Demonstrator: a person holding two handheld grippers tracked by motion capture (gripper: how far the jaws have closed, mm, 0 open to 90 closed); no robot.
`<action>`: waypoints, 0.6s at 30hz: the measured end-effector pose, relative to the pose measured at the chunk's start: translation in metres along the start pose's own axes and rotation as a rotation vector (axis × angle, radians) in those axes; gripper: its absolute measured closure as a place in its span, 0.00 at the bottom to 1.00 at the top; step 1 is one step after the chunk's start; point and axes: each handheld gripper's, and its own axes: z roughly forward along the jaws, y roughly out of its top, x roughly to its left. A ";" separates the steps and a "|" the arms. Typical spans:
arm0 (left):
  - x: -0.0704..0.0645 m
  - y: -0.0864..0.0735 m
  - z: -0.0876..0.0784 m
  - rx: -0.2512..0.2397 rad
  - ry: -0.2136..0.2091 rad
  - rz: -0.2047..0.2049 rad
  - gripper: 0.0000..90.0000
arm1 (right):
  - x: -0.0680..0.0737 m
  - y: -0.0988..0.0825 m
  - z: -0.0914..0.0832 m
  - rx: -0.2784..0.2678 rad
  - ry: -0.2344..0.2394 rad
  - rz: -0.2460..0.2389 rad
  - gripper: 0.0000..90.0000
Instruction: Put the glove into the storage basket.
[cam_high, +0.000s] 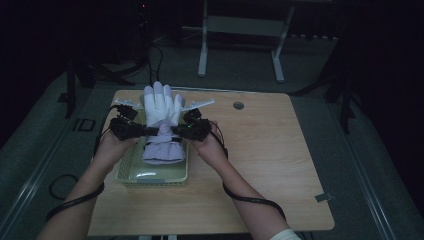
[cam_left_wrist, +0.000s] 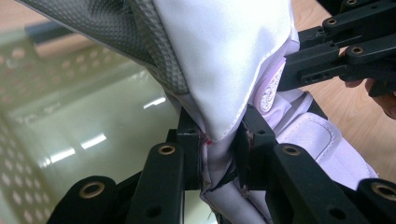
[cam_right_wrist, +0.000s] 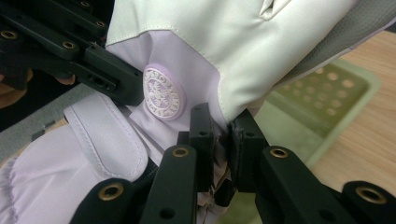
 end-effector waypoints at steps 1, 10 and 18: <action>0.002 -0.004 0.001 0.001 -0.001 -0.007 0.83 | 0.001 -0.001 0.003 0.005 0.003 0.002 0.90; 0.021 -0.034 0.026 0.048 -0.027 -0.063 0.82 | 0.007 -0.020 0.033 0.102 -0.025 0.000 0.90; 0.021 -0.048 0.039 0.126 -0.015 -0.047 0.81 | 0.010 -0.039 0.048 0.190 -0.026 -0.017 0.90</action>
